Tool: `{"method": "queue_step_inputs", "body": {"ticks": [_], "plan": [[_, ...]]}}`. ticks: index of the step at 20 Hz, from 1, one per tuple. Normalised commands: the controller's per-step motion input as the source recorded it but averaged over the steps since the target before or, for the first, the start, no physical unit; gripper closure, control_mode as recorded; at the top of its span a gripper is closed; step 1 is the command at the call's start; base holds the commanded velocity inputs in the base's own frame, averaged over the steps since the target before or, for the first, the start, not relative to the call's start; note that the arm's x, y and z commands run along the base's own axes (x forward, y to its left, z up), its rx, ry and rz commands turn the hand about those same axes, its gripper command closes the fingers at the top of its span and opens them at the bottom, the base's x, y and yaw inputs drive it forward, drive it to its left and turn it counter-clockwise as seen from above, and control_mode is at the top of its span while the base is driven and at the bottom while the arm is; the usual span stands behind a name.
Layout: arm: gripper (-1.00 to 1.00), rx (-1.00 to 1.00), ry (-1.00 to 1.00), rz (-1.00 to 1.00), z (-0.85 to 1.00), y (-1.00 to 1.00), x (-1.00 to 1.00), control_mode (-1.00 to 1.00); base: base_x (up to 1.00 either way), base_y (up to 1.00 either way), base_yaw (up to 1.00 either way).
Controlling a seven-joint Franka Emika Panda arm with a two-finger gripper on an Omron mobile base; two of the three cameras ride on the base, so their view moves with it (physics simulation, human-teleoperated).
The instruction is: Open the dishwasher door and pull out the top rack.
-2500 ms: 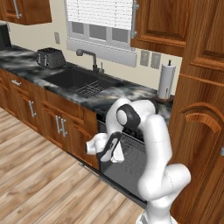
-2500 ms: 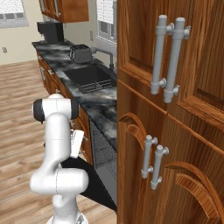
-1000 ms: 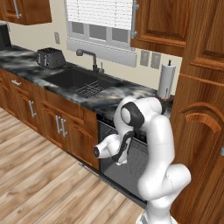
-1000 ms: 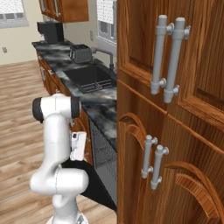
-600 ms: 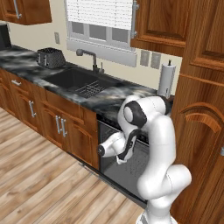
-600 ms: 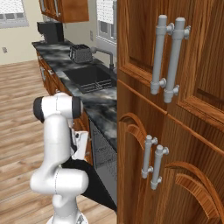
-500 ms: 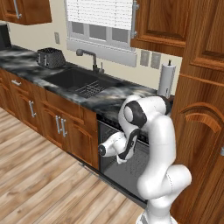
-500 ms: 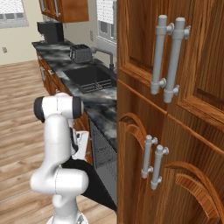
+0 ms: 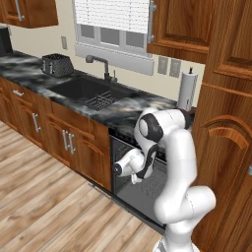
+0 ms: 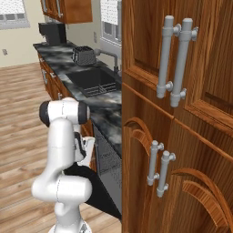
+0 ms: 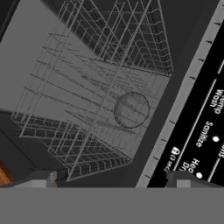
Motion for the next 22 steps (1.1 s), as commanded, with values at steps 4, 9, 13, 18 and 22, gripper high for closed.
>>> {"method": "queue_step_inputs", "body": {"ticks": [4, 9, 13, 18, 22], "plan": [[-1.0, 0.01, -0.07, 0.0, -0.24, 0.0, 0.21, -1.0, 0.0, 0.0, 0.0], [-1.0, 0.0, -0.08, 0.0, -0.25, 0.0, 0.23, -1.0, 0.0, 0.0, 0.0], [-1.0, 0.0, -0.09, 0.0, -0.26, 0.0, 0.21, -1.0, 0.0, 0.0, 0.0], [-1.0, 0.0, -0.06, 0.0, -0.19, 0.0, 0.29, -1.0, 0.0, 0.0, 0.0], [-1.0, 0.03, -0.02, 0.0, -0.16, 0.0, 0.43, -1.0, 0.0, 0.0, 0.0]]}}
